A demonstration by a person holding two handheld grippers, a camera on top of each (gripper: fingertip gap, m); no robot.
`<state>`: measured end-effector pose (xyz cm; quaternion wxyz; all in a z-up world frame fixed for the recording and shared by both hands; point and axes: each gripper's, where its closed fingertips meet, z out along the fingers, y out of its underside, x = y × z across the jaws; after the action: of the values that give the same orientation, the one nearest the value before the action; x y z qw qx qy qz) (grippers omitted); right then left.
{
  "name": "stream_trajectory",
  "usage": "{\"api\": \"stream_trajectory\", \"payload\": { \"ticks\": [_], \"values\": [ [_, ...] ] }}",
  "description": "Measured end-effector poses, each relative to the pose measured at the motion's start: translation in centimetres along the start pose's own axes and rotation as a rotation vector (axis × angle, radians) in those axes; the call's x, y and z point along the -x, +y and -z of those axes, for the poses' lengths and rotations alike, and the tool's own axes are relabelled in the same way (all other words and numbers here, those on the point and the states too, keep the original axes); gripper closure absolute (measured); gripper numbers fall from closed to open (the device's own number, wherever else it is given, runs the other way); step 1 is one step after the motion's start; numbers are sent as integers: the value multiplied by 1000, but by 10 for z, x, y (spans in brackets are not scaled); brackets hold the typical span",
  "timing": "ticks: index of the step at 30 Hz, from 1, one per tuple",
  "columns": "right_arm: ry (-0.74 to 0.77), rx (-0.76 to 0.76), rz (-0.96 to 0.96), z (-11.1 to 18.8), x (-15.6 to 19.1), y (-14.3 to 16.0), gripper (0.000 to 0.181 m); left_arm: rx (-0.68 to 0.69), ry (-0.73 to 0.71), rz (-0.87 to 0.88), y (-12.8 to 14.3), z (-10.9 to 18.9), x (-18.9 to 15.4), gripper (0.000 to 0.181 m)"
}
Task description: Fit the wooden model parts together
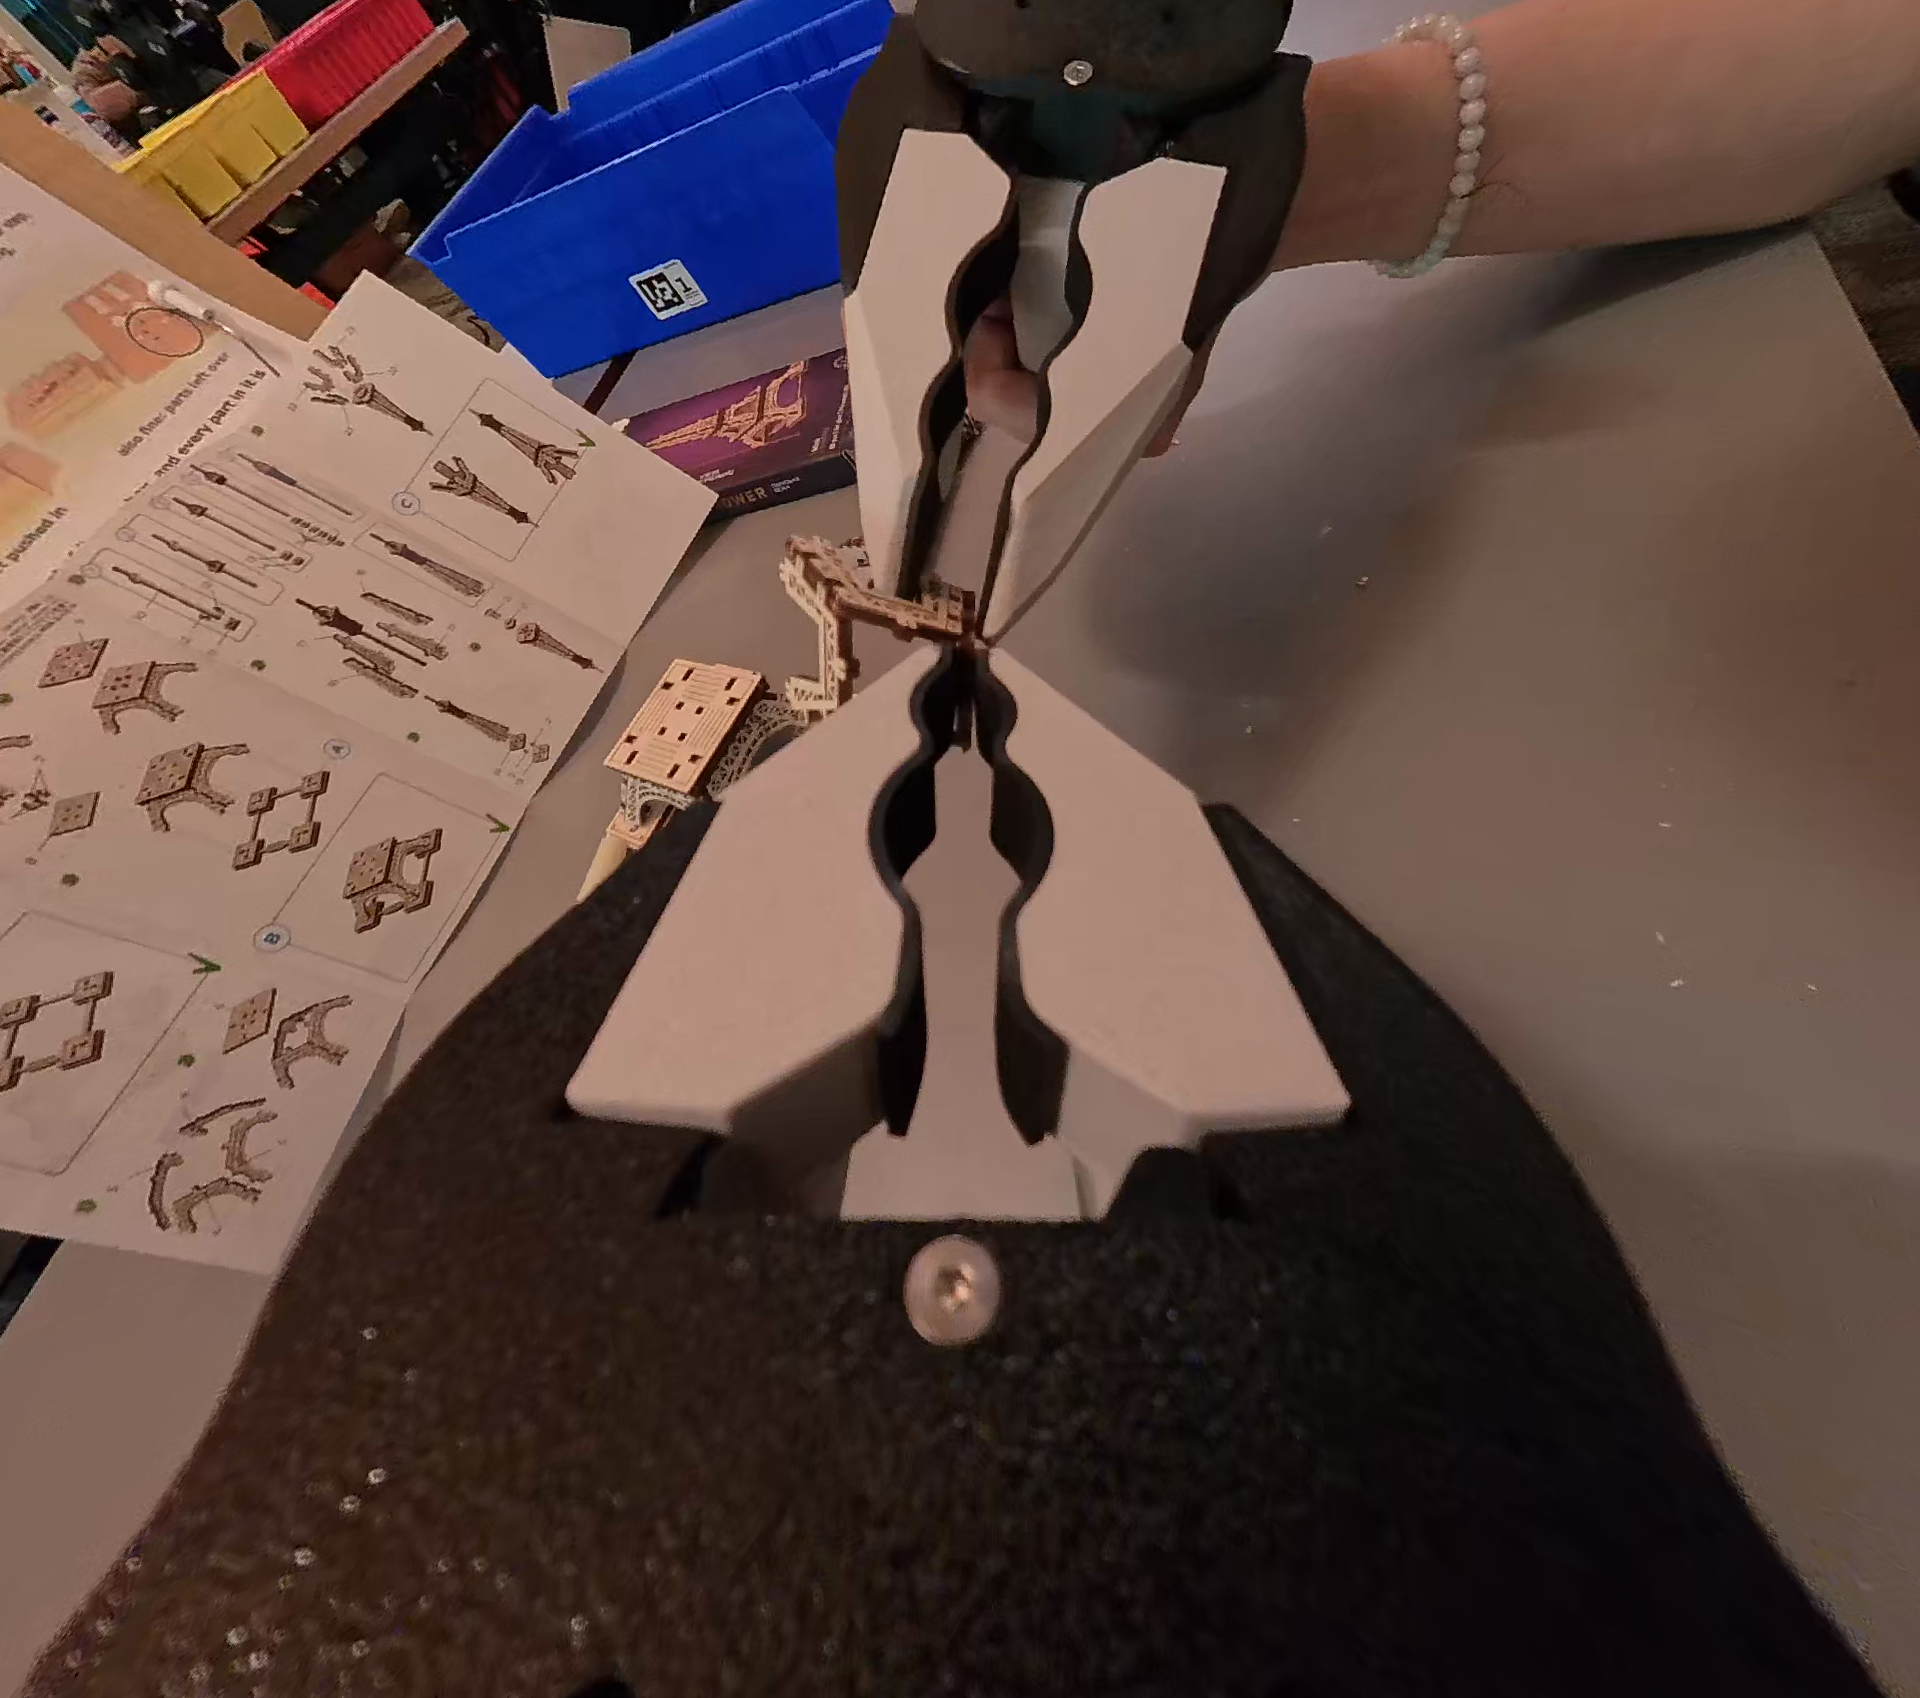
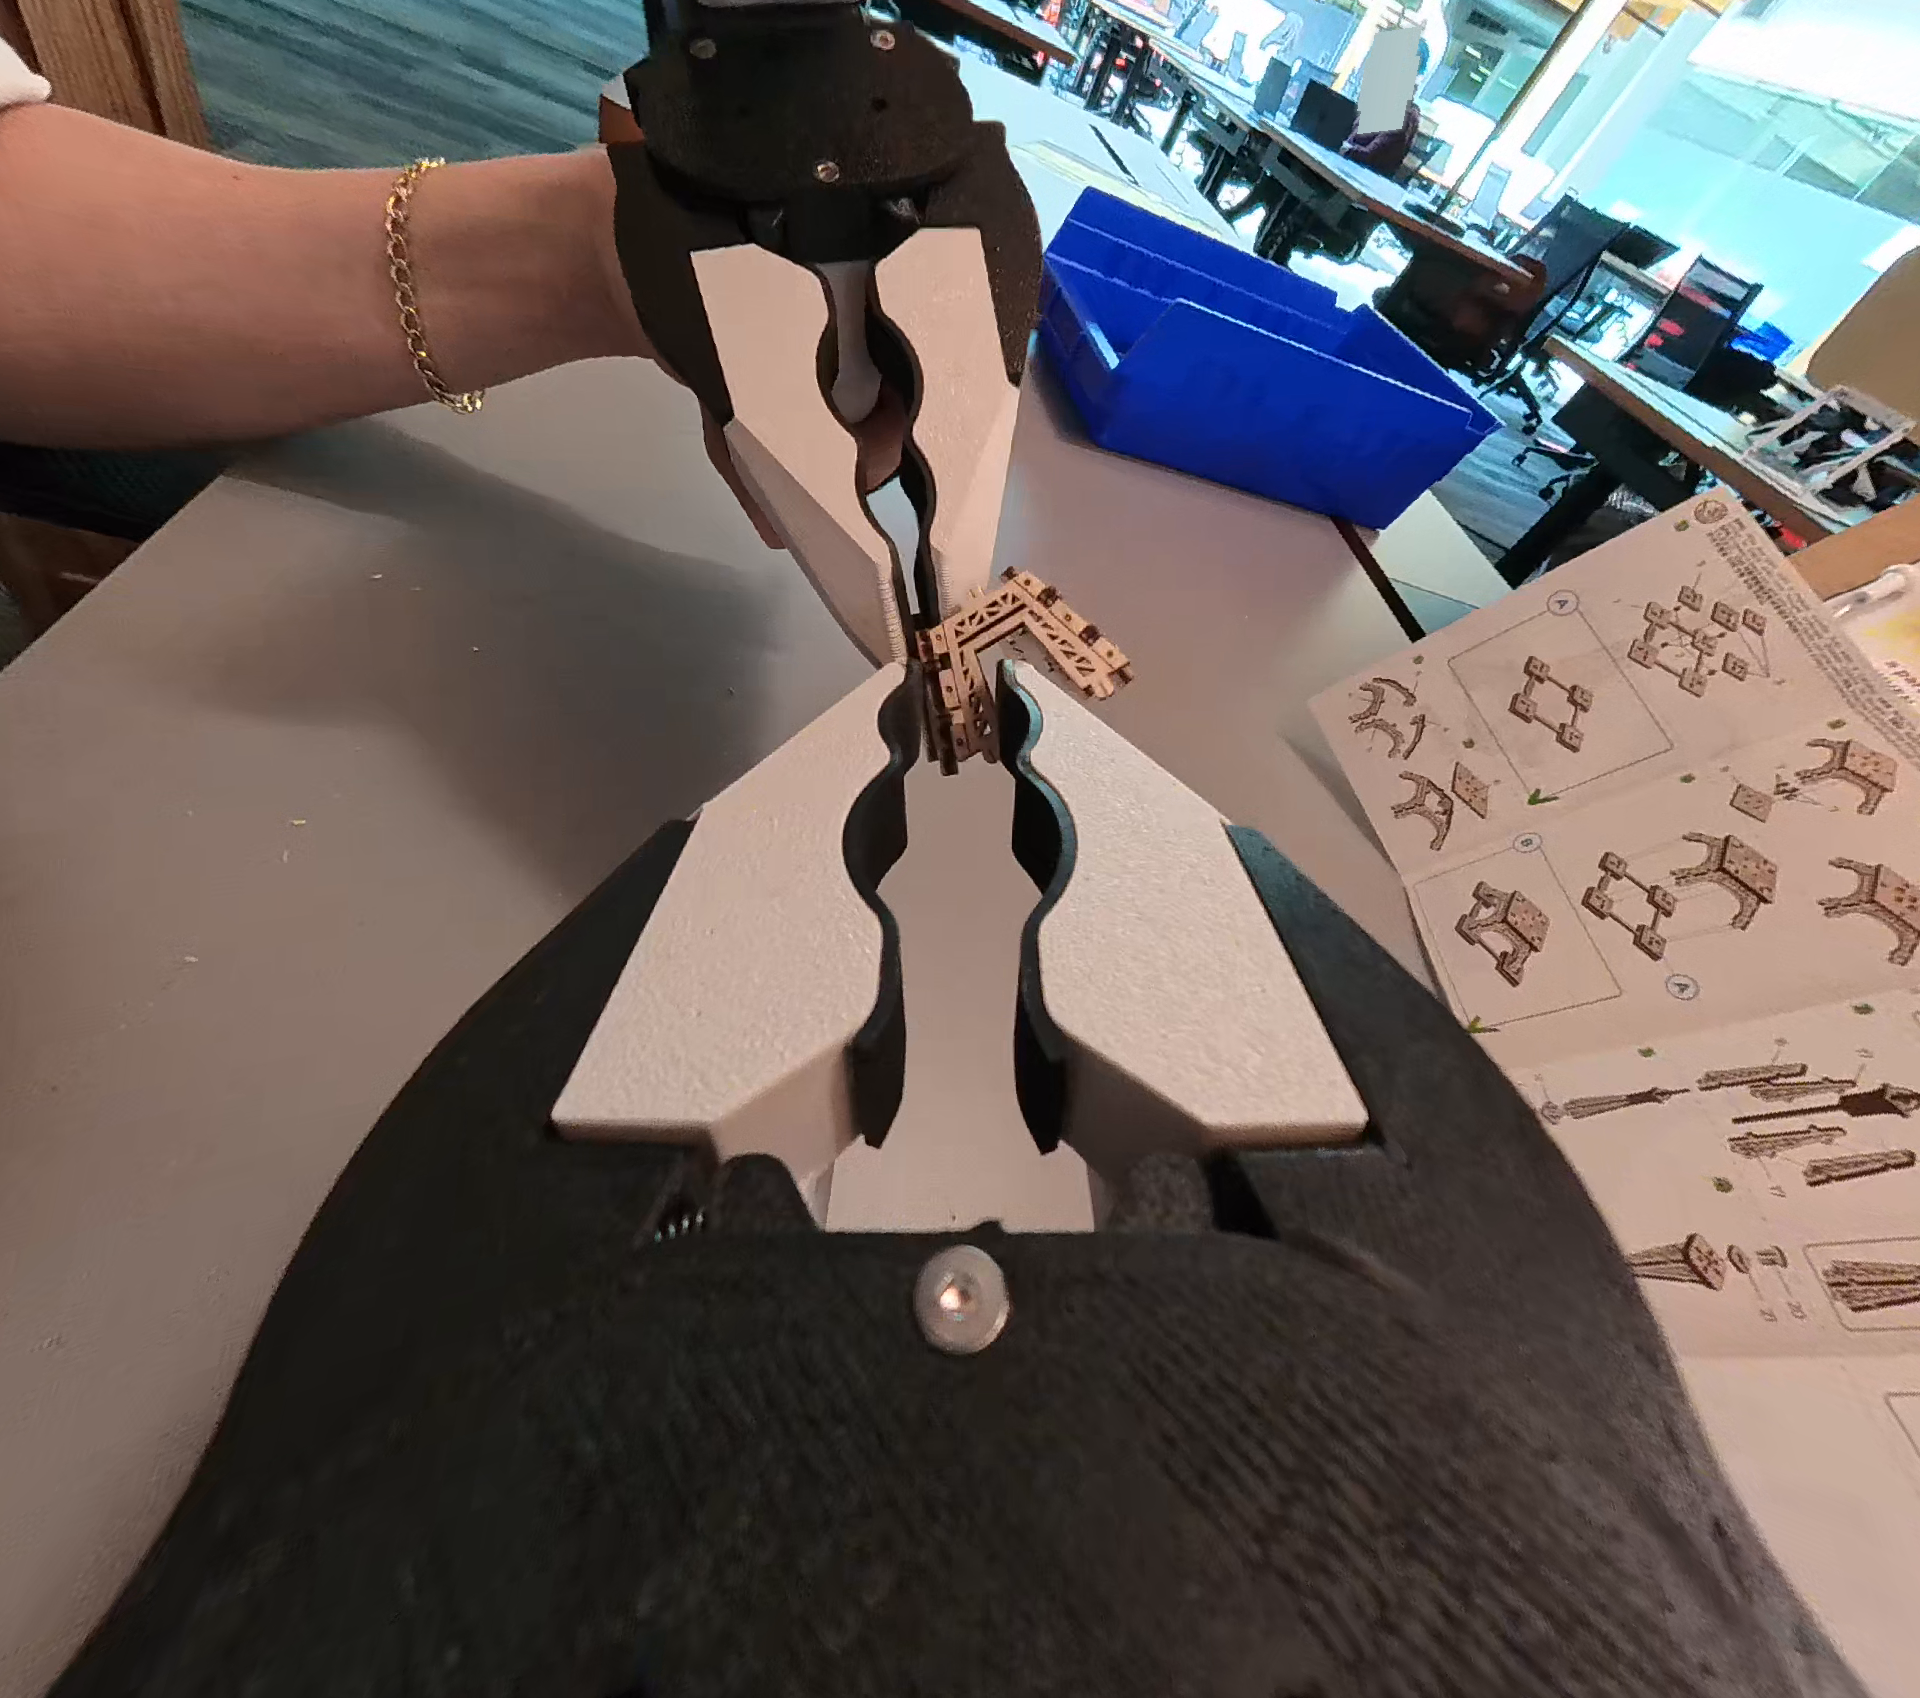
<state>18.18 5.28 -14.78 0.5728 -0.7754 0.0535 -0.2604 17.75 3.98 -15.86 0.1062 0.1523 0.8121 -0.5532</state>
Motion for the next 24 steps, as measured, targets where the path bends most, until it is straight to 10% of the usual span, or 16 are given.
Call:
{"api": "stream_trajectory", "payload": {
  "ticks": [24],
  "values": [
    [-109, 38, -200, -7, 5, 20, 173, -15, 104, 175, 20, -8, -5, 180]
  ]
}}
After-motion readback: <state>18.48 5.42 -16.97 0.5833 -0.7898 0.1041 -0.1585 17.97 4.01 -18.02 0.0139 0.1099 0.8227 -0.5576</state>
